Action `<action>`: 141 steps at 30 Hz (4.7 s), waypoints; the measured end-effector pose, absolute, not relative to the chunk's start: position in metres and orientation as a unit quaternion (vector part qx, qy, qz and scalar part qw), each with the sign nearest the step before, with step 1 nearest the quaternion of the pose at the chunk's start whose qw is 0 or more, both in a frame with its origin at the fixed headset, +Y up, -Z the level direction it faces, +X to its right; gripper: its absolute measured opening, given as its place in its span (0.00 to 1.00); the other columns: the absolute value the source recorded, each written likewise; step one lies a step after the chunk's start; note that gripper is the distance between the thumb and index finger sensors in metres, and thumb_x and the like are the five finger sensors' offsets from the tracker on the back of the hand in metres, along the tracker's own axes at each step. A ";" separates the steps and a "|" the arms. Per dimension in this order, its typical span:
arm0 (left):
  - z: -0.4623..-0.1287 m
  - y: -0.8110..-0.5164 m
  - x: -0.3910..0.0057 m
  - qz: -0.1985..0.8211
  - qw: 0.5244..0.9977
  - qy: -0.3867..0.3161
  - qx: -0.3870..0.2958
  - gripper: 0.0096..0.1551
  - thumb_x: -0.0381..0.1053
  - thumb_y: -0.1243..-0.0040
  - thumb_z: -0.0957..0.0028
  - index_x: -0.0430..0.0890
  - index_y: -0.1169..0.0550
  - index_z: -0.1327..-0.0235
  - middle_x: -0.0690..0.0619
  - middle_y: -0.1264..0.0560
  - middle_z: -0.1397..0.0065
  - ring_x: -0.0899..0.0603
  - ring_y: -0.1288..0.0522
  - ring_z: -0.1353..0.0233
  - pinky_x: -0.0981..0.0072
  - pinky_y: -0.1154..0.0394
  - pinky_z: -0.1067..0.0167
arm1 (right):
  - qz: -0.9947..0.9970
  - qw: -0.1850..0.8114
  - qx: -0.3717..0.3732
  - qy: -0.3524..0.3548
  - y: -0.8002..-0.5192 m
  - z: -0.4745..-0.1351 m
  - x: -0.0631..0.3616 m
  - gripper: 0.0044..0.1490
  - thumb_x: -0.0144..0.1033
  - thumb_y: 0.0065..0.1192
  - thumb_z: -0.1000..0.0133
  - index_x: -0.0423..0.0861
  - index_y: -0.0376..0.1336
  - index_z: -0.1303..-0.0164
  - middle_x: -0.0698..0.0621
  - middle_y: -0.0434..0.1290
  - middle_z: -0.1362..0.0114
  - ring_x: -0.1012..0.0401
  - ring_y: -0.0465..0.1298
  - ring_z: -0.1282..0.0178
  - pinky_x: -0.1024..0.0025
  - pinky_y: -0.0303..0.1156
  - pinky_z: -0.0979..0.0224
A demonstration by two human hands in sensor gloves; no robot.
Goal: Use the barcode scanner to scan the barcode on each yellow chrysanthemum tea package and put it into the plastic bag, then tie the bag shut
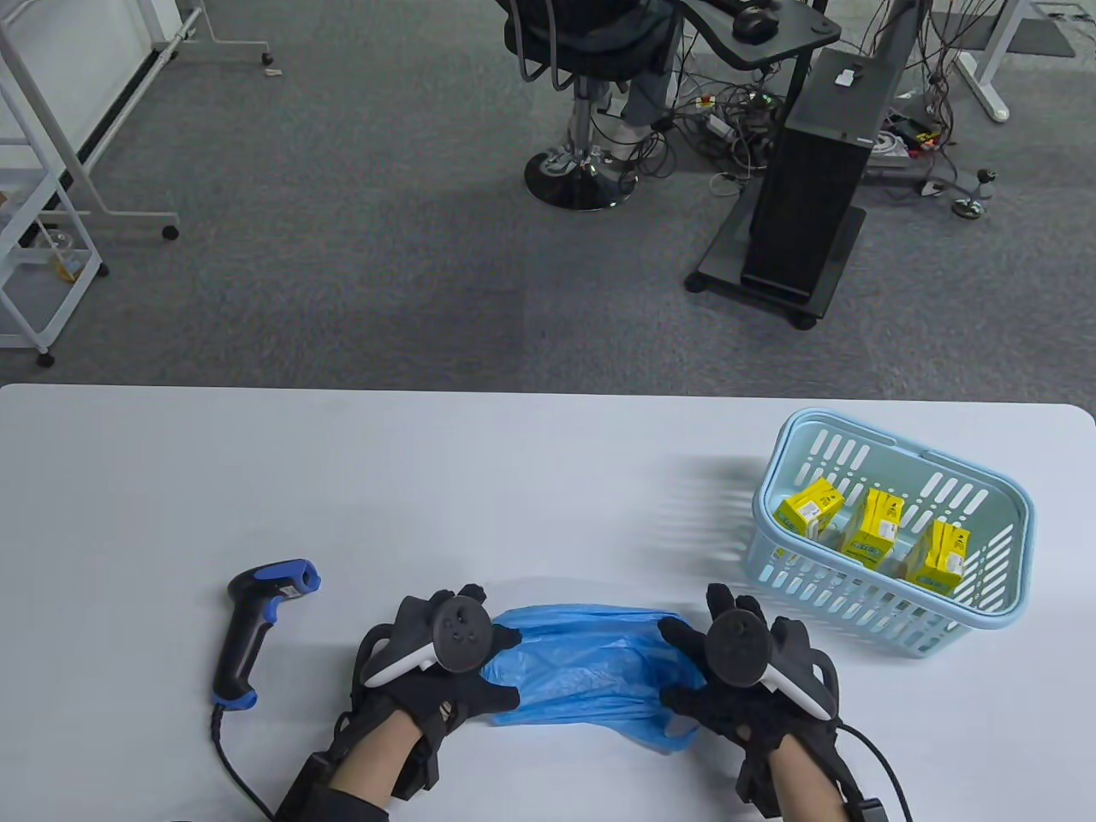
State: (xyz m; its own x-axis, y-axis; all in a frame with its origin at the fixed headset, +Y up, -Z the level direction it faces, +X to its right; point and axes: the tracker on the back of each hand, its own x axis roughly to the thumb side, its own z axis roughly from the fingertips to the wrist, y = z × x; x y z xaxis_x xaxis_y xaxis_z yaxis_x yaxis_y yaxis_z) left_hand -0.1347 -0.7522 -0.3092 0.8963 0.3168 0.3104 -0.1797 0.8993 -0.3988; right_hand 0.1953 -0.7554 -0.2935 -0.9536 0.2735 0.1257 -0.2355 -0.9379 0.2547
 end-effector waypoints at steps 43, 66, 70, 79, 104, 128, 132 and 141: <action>-0.306 -0.723 -0.315 0.074 0.988 0.124 -0.051 0.66 0.72 0.32 0.56 0.53 0.54 0.15 0.35 0.62 0.14 0.20 0.53 0.16 0.17 0.43 0.33 | 0.986 0.138 0.092 -0.014 -0.664 -0.297 0.168 0.60 0.70 0.57 0.61 0.62 0.46 0.17 0.43 0.37 0.14 0.40 0.39 0.15 0.28 0.35 0.24; -0.305 -0.770 -0.371 0.302 0.916 0.198 -0.173 0.53 0.56 0.20 0.59 0.42 0.33 0.24 0.42 0.25 0.35 0.41 0.20 0.41 0.54 0.17 0.46 | 0.987 0.128 0.099 0.004 -0.675 -0.299 0.162 0.59 0.70 0.57 0.60 0.59 0.49 0.17 0.43 0.39 0.14 0.40 0.40 0.15 0.28 0.36 0.24; -0.307 -0.764 -0.359 0.293 0.923 0.170 -0.181 0.41 0.55 0.20 0.57 0.48 0.27 0.31 0.46 0.26 0.38 0.44 0.22 0.44 0.55 0.17 0.48 | 0.986 0.131 0.099 0.004 -0.674 -0.299 0.161 0.58 0.69 0.57 0.60 0.59 0.50 0.18 0.43 0.39 0.14 0.40 0.40 0.15 0.28 0.36 0.24; -0.306 -0.720 -0.324 0.337 0.938 0.037 -0.068 0.33 0.56 0.22 0.54 0.60 0.25 0.34 0.49 0.28 0.35 0.36 0.22 0.33 0.39 0.19 0.45 | 0.986 0.126 0.107 0.018 -0.672 -0.298 0.152 0.58 0.69 0.57 0.60 0.58 0.51 0.18 0.43 0.39 0.13 0.40 0.40 0.15 0.28 0.35 0.24; -0.262 -0.600 -0.182 0.251 0.947 -0.194 0.049 0.35 0.63 0.29 0.49 0.53 0.26 0.30 0.54 0.14 0.47 0.50 0.11 0.56 0.56 0.15 0.56 | 0.984 0.085 0.156 -0.017 -0.628 -0.273 0.126 0.65 0.67 0.65 0.63 0.56 0.45 0.16 0.43 0.43 0.13 0.42 0.48 0.14 0.29 0.52 0.22; -0.241 -0.563 -0.183 0.240 0.939 -0.233 0.073 0.34 0.63 0.28 0.49 0.55 0.24 0.30 0.51 0.13 0.44 0.47 0.10 0.52 0.56 0.14 0.56 | 0.992 -0.062 -0.094 0.057 -0.600 -0.466 0.283 0.55 0.56 0.71 0.64 0.49 0.59 0.25 0.45 0.63 0.21 0.48 0.65 0.21 0.49 0.63 0.22; -0.246 -0.568 -0.183 0.237 0.942 -0.229 0.057 0.34 0.63 0.28 0.49 0.55 0.24 0.30 0.51 0.13 0.43 0.46 0.10 0.52 0.56 0.14 0.56 | 0.981 -0.087 -0.102 0.141 -0.627 -0.485 0.285 0.56 0.57 0.71 0.65 0.49 0.59 0.25 0.46 0.64 0.22 0.50 0.65 0.21 0.50 0.60 0.20; -0.251 -0.573 -0.184 0.227 0.947 -0.221 0.044 0.34 0.63 0.28 0.49 0.54 0.24 0.30 0.51 0.13 0.44 0.46 0.09 0.52 0.56 0.14 0.56 | 0.957 -0.120 -0.086 0.251 -0.658 -0.494 0.282 0.65 0.65 0.68 0.66 0.47 0.53 0.20 0.46 0.63 0.21 0.49 0.60 0.18 0.50 0.57 0.19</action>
